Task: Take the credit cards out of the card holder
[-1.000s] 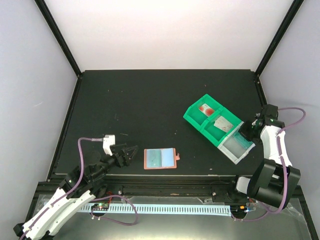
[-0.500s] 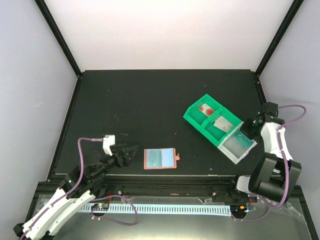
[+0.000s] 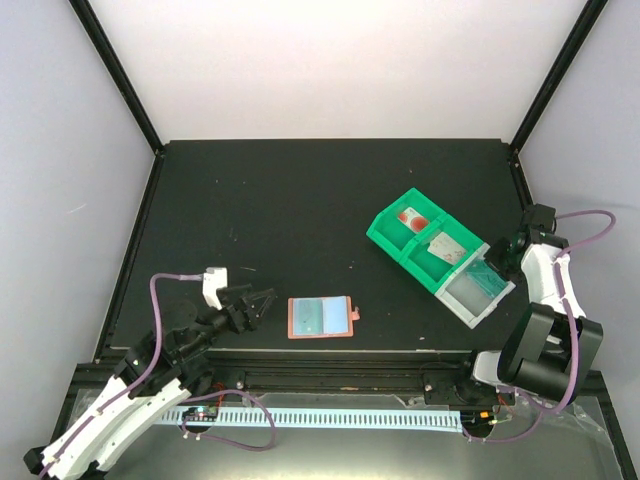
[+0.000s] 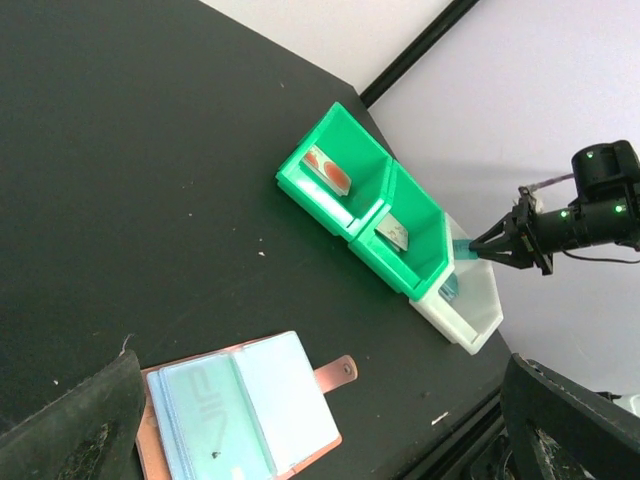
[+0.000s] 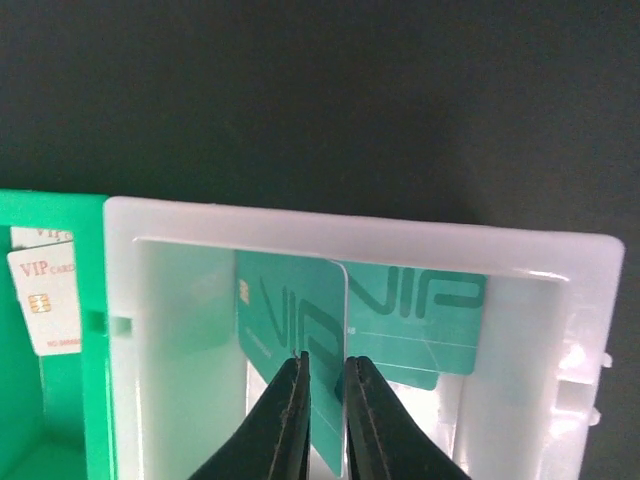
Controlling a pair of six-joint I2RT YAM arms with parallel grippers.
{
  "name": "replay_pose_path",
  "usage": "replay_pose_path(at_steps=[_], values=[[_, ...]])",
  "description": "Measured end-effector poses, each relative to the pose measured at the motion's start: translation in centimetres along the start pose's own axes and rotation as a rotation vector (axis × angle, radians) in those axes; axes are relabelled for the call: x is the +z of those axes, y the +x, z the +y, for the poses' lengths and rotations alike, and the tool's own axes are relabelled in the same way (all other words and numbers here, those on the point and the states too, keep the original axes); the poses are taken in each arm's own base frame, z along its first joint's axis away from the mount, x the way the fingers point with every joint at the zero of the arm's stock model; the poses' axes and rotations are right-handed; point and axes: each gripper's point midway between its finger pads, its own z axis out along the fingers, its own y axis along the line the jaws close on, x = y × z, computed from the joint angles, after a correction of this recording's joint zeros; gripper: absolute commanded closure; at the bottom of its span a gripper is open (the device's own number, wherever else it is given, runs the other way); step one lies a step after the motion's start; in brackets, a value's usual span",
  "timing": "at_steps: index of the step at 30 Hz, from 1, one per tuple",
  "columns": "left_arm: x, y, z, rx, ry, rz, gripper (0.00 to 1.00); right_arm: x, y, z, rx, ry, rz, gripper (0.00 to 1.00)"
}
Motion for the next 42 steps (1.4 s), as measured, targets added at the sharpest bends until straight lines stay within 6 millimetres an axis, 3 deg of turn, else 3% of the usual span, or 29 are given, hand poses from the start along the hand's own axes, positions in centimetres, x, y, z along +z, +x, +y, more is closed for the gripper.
replay_pose_path(at_steps=[12,19,25,32,38,42], values=[[0.0,0.1,0.3,-0.008,-0.019,0.010,0.01,1.0,-0.2,-1.6,0.059,0.095,0.002,0.83],[0.0,0.6,1.0,-0.036,-0.051,0.025,0.01,0.9,-0.2,-2.4,0.103,0.139,-0.009,0.70],[0.5,1.9,2.6,-0.058,-0.132,0.087,0.01,0.2,-0.5,-2.0,0.126,0.119,-0.021,0.65],[0.6,2.6,3.2,-0.083,-0.180,0.129,0.01,-2.4,-0.5,0.4,0.083,-0.027,-0.063,0.62],[0.3,1.8,3.1,-0.084,-0.205,0.119,0.01,-6.3,0.8,5.6,-0.095,-0.288,-0.107,0.60],[0.2,0.9,2.6,-0.080,-0.213,0.107,0.01,-8.8,2.7,8.6,-0.208,-0.420,-0.151,0.61]])
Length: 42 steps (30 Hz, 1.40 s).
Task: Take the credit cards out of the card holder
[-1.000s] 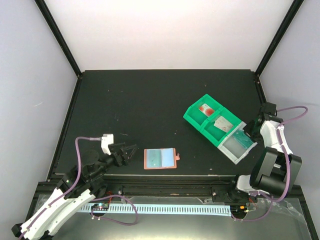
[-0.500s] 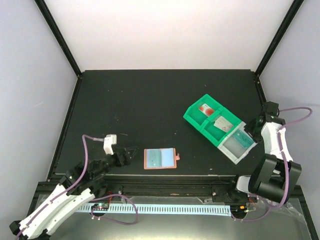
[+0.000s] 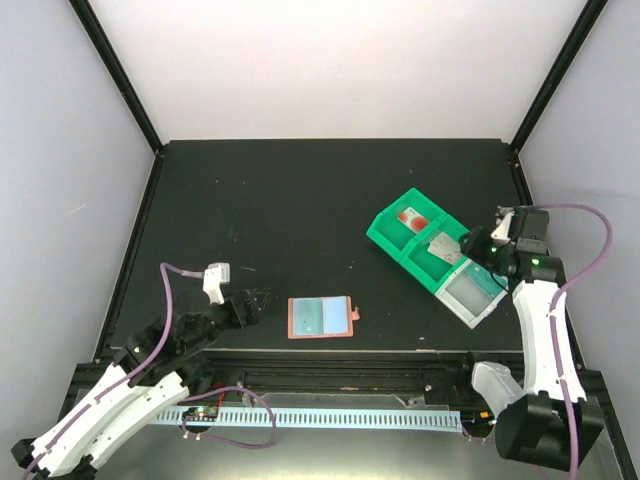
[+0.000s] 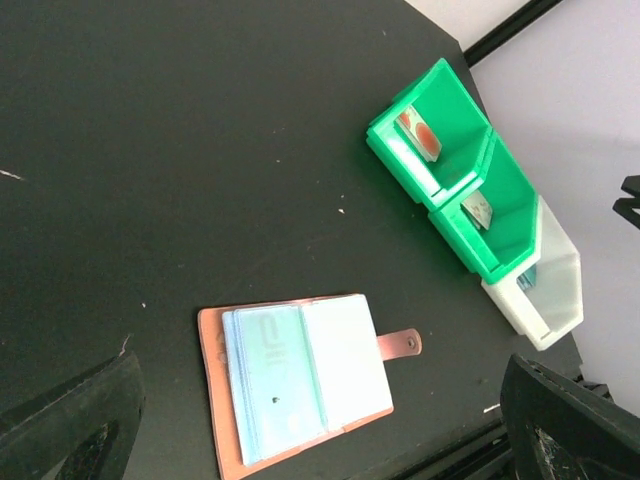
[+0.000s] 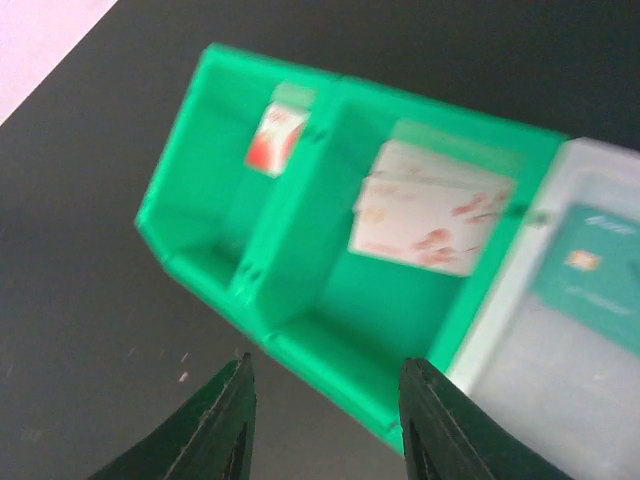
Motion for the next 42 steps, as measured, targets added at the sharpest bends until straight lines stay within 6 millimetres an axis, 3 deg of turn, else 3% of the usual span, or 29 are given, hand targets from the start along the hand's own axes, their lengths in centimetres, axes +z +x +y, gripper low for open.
replay_pose_path(at_steps=[6,10,14,20,24,30,33,42], values=[[1.1,0.4,0.2,0.013,-0.056,0.062,0.01,0.7,4.5,5.2,-0.167,-0.127,0.101,0.61],[2.5,2.2,0.7,0.016,-0.098,0.171,0.01,1.0,8.4,7.7,-0.243,-0.211,0.174,0.60],[4.0,4.0,0.0,0.008,-0.054,0.272,0.01,1.3,12.4,9.7,-0.303,-0.285,0.245,0.60],[6.2,7.5,0.0,-0.026,0.042,0.384,0.01,3.0,18.8,10.2,-0.374,-0.314,0.365,0.60],[6.7,8.2,-0.2,-0.041,0.078,0.399,0.01,3.9,22.3,9.9,-0.411,-0.304,0.431,0.60],[6.7,7.8,-0.1,-0.042,0.070,0.380,0.01,5.3,25.3,10.9,-0.473,-0.280,0.480,0.61],[6.3,7.5,0.1,-0.031,0.060,0.357,0.01,6.2,26.3,11.3,-0.493,-0.255,0.501,0.66],[5.1,5.8,0.4,-0.005,0.038,0.272,0.01,8.3,28.1,12.7,-0.532,-0.219,0.518,0.72]])
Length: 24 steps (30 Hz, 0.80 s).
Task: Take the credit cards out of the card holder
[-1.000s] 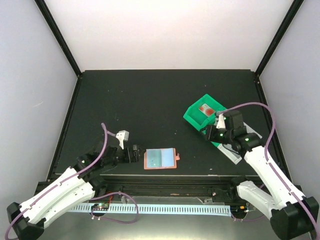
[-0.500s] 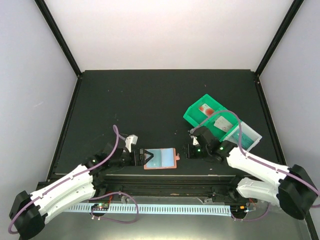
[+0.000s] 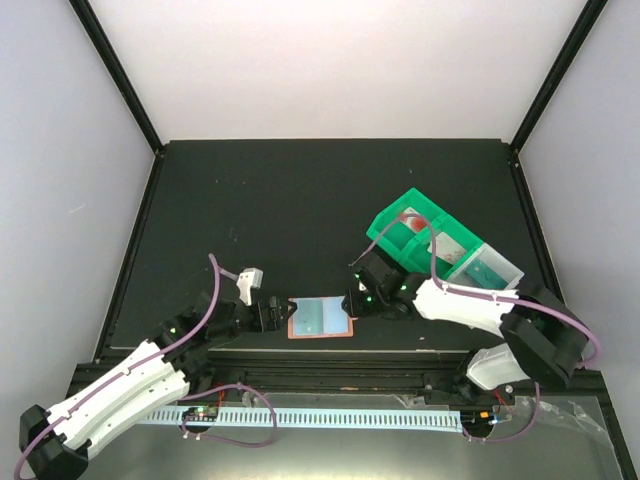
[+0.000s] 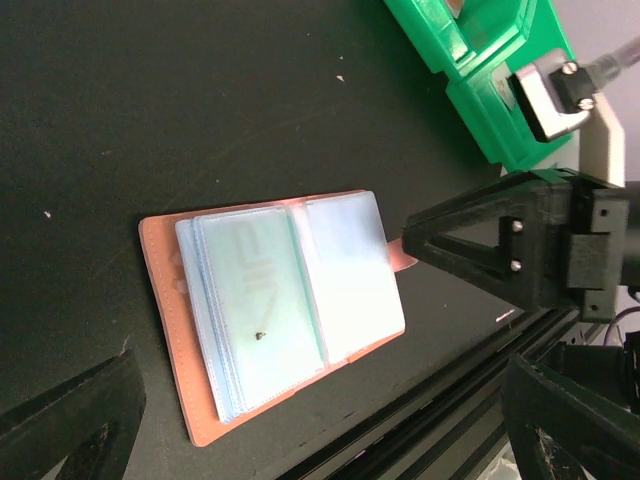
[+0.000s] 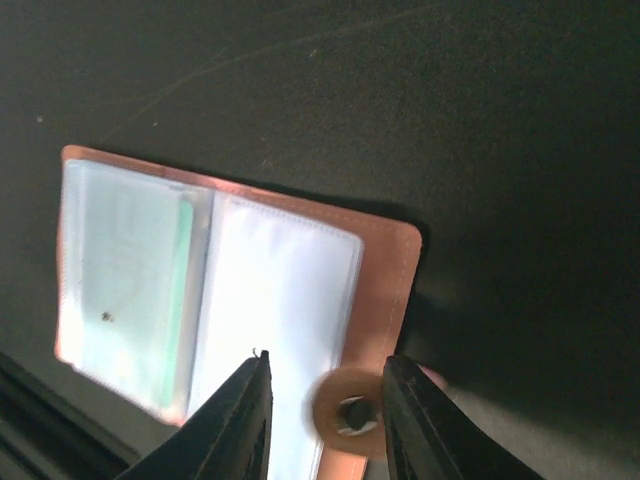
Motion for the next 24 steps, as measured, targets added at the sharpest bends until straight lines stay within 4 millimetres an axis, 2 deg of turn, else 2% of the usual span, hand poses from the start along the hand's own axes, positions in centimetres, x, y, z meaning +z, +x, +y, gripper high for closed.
replay_pose_path(at_steps=[2,11,15,20,24], values=[[0.0,0.0,0.1,-0.001,-0.003,0.001,0.01,0.8,-0.1,-0.2,-0.002,0.018,0.010,0.76],[0.2,0.0,-0.5,-0.030,0.034,0.004,0.01,3.0,0.6,-0.5,-0.027,0.062,0.051,0.83],[0.9,0.7,-0.6,-0.065,0.071,0.027,0.01,3.5,0.4,0.2,-0.042,0.059,0.047,0.85],[1.8,1.9,0.5,-0.110,0.053,0.065,0.01,4.3,0.8,1.9,-0.084,0.038,0.049,0.86],[2.3,2.1,0.5,-0.121,0.055,0.086,0.01,4.6,1.0,2.7,-0.099,0.026,0.050,0.87]])
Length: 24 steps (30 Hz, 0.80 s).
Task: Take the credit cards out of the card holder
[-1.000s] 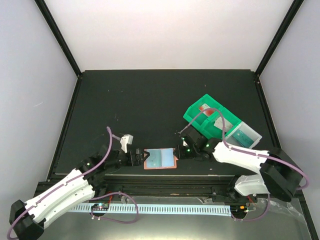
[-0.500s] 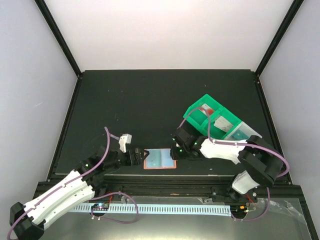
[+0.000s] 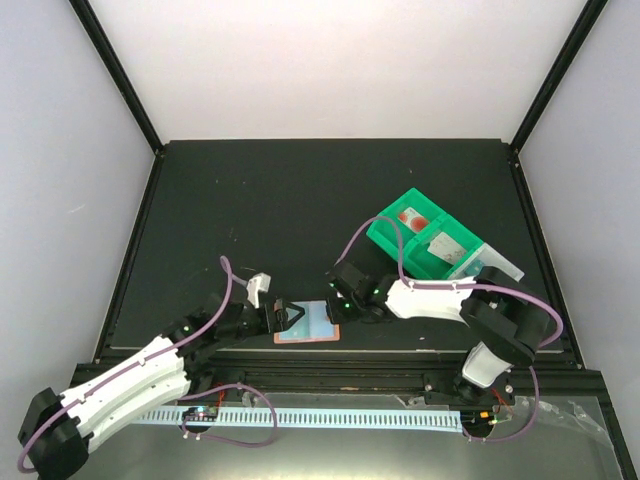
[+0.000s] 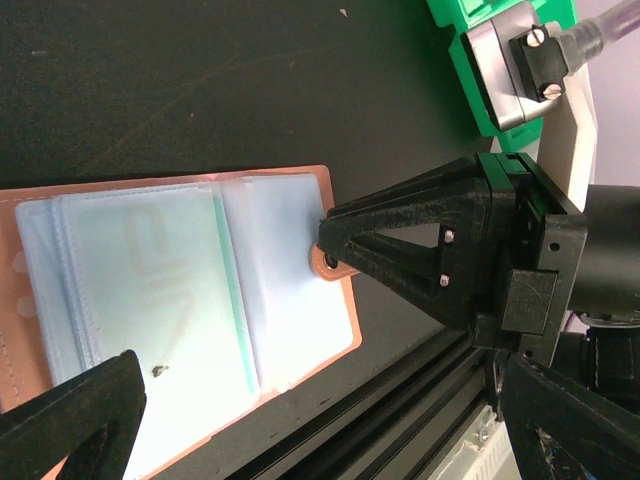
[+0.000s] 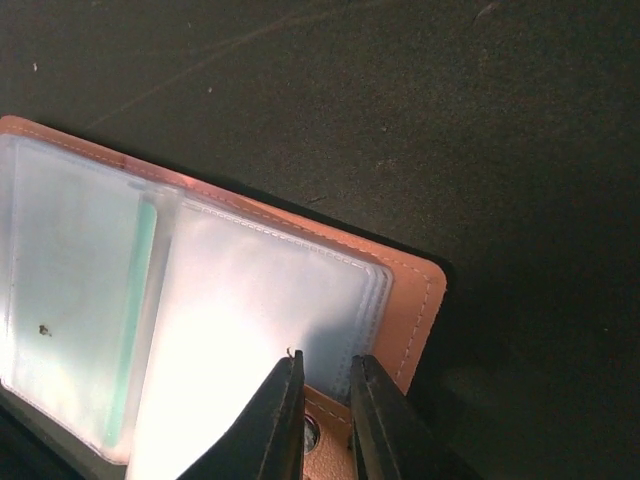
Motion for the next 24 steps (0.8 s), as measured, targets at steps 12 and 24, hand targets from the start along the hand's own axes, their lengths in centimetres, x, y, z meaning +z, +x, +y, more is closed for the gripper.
replay_pose_path(at_steps=[12,24], values=[[0.9,-0.1,0.2,0.010,0.002,0.004,0.04,-1.9,-0.8,0.6,0.005,-0.023,-0.052,0.85],[1.3,0.5,2.2,0.001,-0.042,0.001,0.01,-0.9,0.1,-0.1,0.026,-0.014,-0.025,0.87]])
